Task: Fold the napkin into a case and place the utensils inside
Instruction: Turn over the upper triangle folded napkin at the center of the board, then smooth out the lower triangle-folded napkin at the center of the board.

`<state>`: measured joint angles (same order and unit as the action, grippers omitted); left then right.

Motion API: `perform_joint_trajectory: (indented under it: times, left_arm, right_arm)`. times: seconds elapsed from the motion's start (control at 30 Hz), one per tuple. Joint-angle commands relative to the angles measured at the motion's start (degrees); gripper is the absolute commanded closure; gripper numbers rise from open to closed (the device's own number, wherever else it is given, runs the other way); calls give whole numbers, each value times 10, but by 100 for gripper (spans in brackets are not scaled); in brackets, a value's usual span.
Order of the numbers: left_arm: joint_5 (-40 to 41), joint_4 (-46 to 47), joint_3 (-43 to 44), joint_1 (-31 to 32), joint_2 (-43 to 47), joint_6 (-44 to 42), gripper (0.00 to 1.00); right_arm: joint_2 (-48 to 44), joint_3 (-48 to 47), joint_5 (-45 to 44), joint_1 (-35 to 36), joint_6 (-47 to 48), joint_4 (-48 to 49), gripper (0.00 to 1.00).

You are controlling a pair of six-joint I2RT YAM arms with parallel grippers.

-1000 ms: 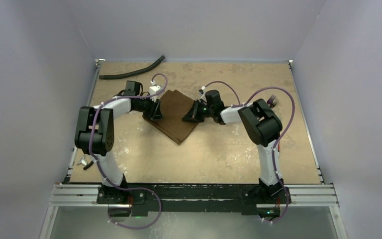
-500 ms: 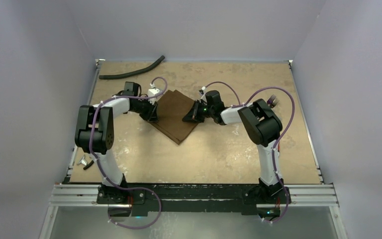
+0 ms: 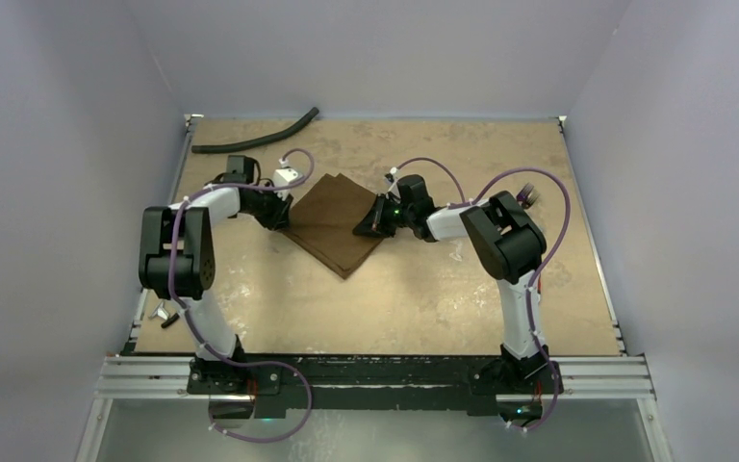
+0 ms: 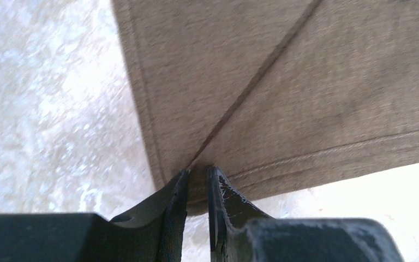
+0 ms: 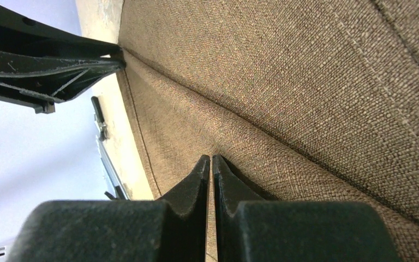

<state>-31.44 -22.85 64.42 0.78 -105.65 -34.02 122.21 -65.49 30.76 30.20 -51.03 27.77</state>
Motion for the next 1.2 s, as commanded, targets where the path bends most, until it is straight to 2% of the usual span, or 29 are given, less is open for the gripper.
perform_joint_trajectory:
  times: [0.0,0.53,0.7,0.83,1.07,1.17]
  left_arm:
    - [30,-11,8,-42,18,-43,81]
    - [-24,-41,22,-61,59,-32,79]
    - [-64,-61,41,-61,84,-8,65]
    - [-81,-83,60,-60,88,-3,58]
    - [-74,-91,66,-60,71,-26,56]
    - [-69,-77,58,-60,69,-39,57]
  right_arm:
    - [3,17,-33,0,27,-50,92]
    - [0,5,-47,0,57,-52,90]
    - [-30,-19,-42,0,93,-70,78]
    - [-81,-37,-52,17,131,-92,64]
    - [-120,-59,-143,109,226,-161,62]
    - [-127,-36,-197,153,262,-156,54]
